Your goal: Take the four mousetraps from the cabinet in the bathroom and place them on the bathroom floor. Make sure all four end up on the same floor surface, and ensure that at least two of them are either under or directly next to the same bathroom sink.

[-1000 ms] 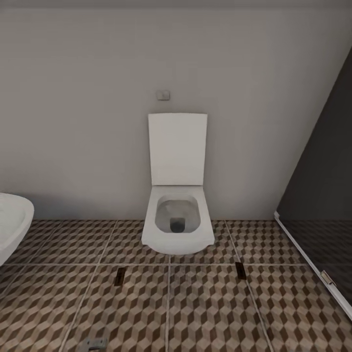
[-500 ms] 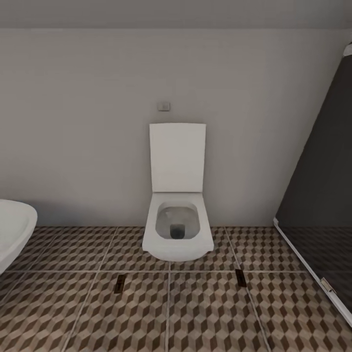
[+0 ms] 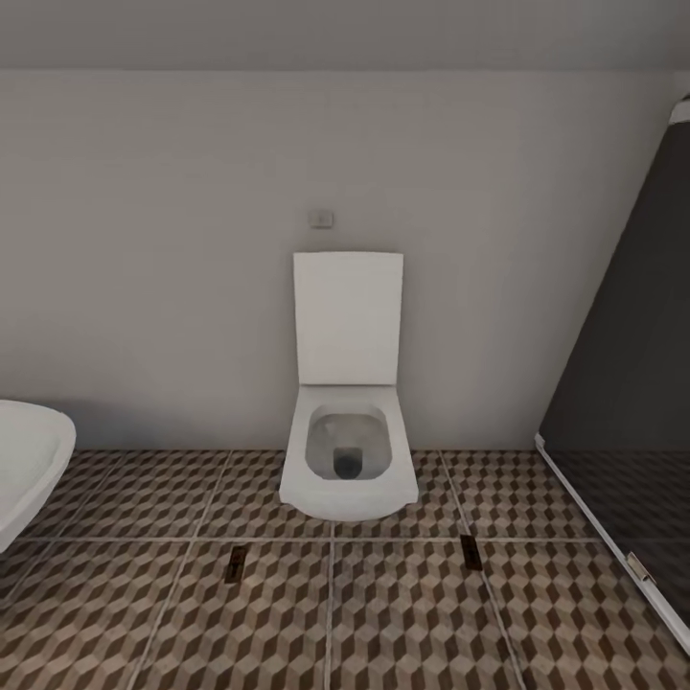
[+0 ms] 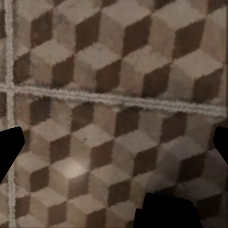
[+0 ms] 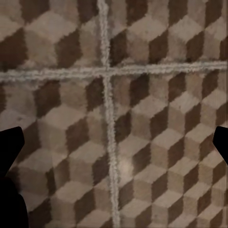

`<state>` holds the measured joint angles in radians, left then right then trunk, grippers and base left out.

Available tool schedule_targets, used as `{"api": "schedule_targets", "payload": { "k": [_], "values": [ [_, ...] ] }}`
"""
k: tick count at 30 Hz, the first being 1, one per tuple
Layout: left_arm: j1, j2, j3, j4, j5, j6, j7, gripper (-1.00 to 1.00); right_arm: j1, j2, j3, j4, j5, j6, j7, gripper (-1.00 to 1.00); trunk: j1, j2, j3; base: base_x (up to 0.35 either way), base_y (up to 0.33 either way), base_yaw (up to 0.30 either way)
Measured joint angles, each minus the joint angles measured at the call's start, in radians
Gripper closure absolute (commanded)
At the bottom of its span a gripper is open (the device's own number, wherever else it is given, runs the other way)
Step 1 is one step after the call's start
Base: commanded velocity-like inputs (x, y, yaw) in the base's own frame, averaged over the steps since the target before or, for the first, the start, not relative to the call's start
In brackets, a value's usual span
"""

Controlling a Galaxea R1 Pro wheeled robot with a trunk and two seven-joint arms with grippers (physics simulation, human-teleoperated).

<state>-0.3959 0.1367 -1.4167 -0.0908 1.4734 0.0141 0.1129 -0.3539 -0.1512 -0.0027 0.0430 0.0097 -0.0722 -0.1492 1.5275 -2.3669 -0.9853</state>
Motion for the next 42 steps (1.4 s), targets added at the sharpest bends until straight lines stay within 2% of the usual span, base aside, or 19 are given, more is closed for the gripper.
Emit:
{"api": "schedule_targets", "payload": {
  "k": [10, 20, 42],
  "values": [
    [0.001, 0.000, 0.000, 0.000, 0.000, 0.001, 0.001, -1.00, 0.001, 0.007, 0.000, 0.002, -0.001, 0.000, 0.000, -1.00, 0.000, 0.000, 0.000, 0.000, 0.000, 0.000],
    [0.001, 0.000, 0.000, 0.000, 0.000, 0.004, 0.001, -1.00, 0.014, 0.018, 0.000, 0.001, -0.001, -0.001, 0.001, -1.00, -0.038, 0.070, 0.031, 0.000, 0.000, 0.000],
    [0.004, 0.000, 0.000, 0.001, 0.000, 0.004, 0.008, -1.00, 0.015, 0.019, 0.000, 0.000, -0.001, -0.001, 0.000, -1.00, -0.123, 0.224, 0.100, 0.000, 0.000, 0.000]
  ]
}}
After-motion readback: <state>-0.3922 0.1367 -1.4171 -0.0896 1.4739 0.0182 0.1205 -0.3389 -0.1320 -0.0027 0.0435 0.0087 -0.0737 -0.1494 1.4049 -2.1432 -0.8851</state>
